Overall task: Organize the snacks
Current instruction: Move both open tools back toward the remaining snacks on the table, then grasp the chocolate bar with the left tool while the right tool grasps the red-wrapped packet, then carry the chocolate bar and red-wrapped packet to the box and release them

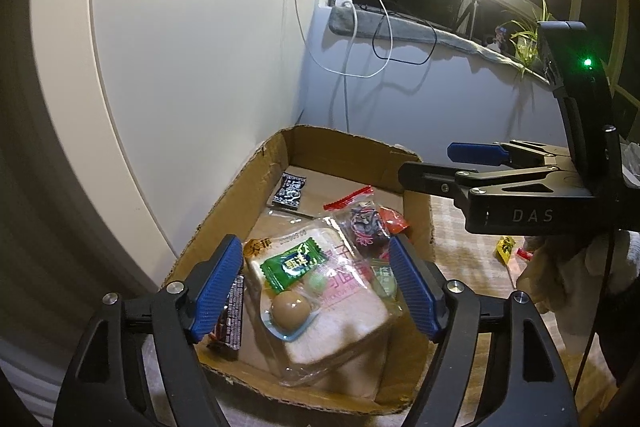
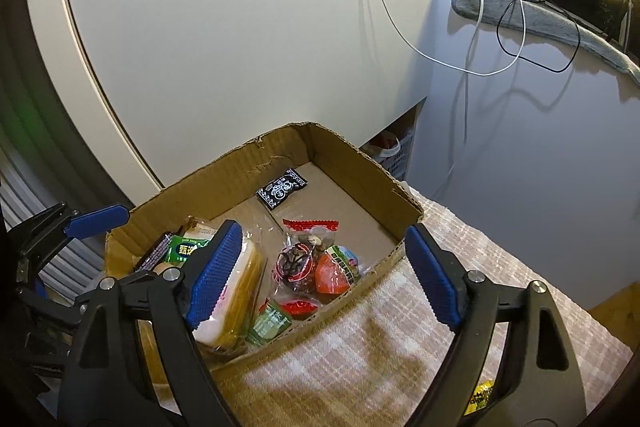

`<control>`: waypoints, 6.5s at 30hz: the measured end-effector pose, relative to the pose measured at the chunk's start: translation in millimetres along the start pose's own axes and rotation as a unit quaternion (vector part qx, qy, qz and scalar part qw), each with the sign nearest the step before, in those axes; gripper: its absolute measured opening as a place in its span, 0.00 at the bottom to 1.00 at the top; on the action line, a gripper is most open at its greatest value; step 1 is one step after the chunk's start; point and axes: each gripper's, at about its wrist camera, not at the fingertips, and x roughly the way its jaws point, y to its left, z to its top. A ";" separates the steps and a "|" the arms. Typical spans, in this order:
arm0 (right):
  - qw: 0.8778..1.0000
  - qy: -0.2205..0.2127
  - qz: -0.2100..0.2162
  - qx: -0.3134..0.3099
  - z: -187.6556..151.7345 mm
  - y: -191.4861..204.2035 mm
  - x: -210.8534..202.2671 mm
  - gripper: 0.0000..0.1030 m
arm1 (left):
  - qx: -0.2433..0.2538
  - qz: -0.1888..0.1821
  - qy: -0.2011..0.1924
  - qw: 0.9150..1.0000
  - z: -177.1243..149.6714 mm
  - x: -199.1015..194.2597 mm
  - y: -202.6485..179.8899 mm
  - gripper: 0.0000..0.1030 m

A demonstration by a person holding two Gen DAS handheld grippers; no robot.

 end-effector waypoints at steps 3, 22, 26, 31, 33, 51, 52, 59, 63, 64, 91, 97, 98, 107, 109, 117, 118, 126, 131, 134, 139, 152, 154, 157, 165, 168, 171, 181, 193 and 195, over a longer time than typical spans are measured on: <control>1.000 -0.003 -0.003 -0.002 -1.3 0.9 -8.0 0.84 | 0.002 -0.002 -0.003 1.000 -0.1 -4.3 -4.2 0.74; 0.999 -0.036 -0.032 -0.003 -29.1 -9.2 -76.8 0.84 | 0.036 -0.024 -0.007 0.999 -6.1 -23.4 -46.0 0.77; 0.998 -0.047 -0.051 0.007 -42.8 -21.4 -96.8 0.84 | 0.048 -0.039 -0.003 0.998 -8.9 -23.0 -59.2 0.77; 0.996 -0.053 -0.070 0.032 -63.9 -49.4 -123.3 0.84 | 0.069 -0.068 0.007 0.995 -14.7 -18.3 -79.7 0.77; 0.994 -0.052 -0.081 0.046 -75.4 -64.2 -133.6 0.84 | 0.074 -0.081 0.011 0.994 -18.7 -15.4 -88.9 0.77; 0.985 0.012 -0.079 0.155 -152.5 -152.3 -144.7 0.84 | 0.138 -0.200 0.069 0.968 -43.3 12.3 -180.5 0.70; 0.983 0.018 -0.069 0.167 -153.9 -156.2 -141.3 0.83 | 0.140 -0.204 0.072 0.966 -43.1 14.5 -183.6 0.67; 0.971 0.051 -0.018 0.234 -158.7 -175.3 -110.9 0.76 | 0.164 -0.242 0.098 0.951 -39.3 39.0 -208.7 0.65; 0.961 0.061 -0.015 0.269 -157.4 -184.9 -94.4 0.76 | 0.180 -0.256 0.113 0.943 -37.4 55.9 -220.0 0.65; 0.960 0.063 -0.019 0.273 -156.6 -187.0 -91.2 0.76 | 0.181 -0.260 0.117 0.941 -36.6 59.4 -221.5 0.65; 0.963 0.109 -0.044 0.242 -144.7 -192.2 -55.4 0.56 | 0.250 -0.280 0.152 0.914 -53.2 70.5 -260.7 0.40; 0.963 0.110 -0.038 0.244 -147.3 -193.5 -58.3 0.56 | 0.269 -0.261 0.148 0.915 -62.6 69.5 -269.7 0.40; 0.963 0.110 -0.038 0.244 -147.8 -193.8 -59.3 0.56 | 0.272 -0.255 0.146 0.916 -63.7 68.7 -268.6 0.36; 0.963 0.095 -0.021 0.251 -156.9 -195.8 -68.7 0.48 | 0.251 -0.243 0.148 0.925 -66.7 55.8 -258.5 0.26; 0.964 0.092 -0.020 0.249 -159.2 -193.7 -71.4 0.47 | 0.243 -0.243 0.148 0.927 -64.7 54.1 -259.0 0.26; 0.965 0.069 -0.021 0.254 -164.2 -185.1 -87.3 0.45 | 0.195 -0.242 0.133 0.941 -60.7 39.0 -225.1 0.26; 0.964 0.064 -0.021 0.255 -164.5 -183.9 -90.3 0.45 | 0.188 -0.242 0.130 0.943 -59.8 38.6 -219.5 0.26; 0.970 0.034 -0.029 0.239 -158.0 -161.3 -119.7 0.45 | 0.148 -0.227 0.091 0.958 -55.0 15.0 -193.5 0.26; 0.975 0.012 -0.026 0.222 -148.7 -138.3 -131.5 0.45 | 0.120 -0.201 0.059 0.970 -46.4 -2.5 -167.9 0.26; 0.978 0.002 -0.020 0.206 -139.2 -120.7 -135.4 0.45 | 0.102 -0.191 0.046 0.975 -41.1 -8.2 -148.4 0.26; 0.983 -0.009 -0.007 0.181 -124.0 -94.8 -134.9 0.45 | 0.080 -0.168 0.024 0.982 -30.3 -20.4 -124.6 0.26; 0.990 -0.027 0.032 0.136 -76.9 -45.4 -108.7 0.45 | 0.043 -0.107 -0.016 0.993 -8.1 -31.3 -66.3 0.26; 0.991 -0.027 0.037 0.129 -68.6 -38.6 -100.1 0.45 | 0.040 -0.098 -0.018 0.994 -6.3 -29.8 -59.5 0.26; 0.992 -0.027 0.040 0.118 -58.1 -29.7 -90.1 0.45 | 0.034 -0.088 -0.019 0.995 -3.6 -27.0 -48.2 0.26; 0.994 -0.023 0.055 0.093 -34.0 -9.7 -61.1 0.45 | 0.023 -0.064 -0.024 0.997 3.4 -19.6 -25.9 0.26; 0.994 -0.020 0.062 0.085 -25.4 -2.6 -48.0 0.45 | 0.019 -0.057 -0.024 0.998 5.8 -15.6 -19.1 0.26; 0.995 -0.017 0.062 0.075 -18.6 3.6 -37.4 0.45 | 0.015 -0.052 -0.023 0.998 7.7 -11.1 -12.6 0.26; 0.997 0.002 0.053 0.056 -2.4 8.8 -1.6 0.45 | 0.008 -0.035 -0.017 0.999 13.5 3.4 1.8 0.26; 0.997 0.009 0.051 0.057 5.3 1.8 17.1 0.47 | -0.001 -0.025 -0.020 0.999 16.0 6.8 9.5 0.27; 0.997 0.008 0.049 0.058 5.8 1.2 17.3 0.47 | -0.003 -0.023 -0.022 1.000 16.6 6.0 10.8 0.28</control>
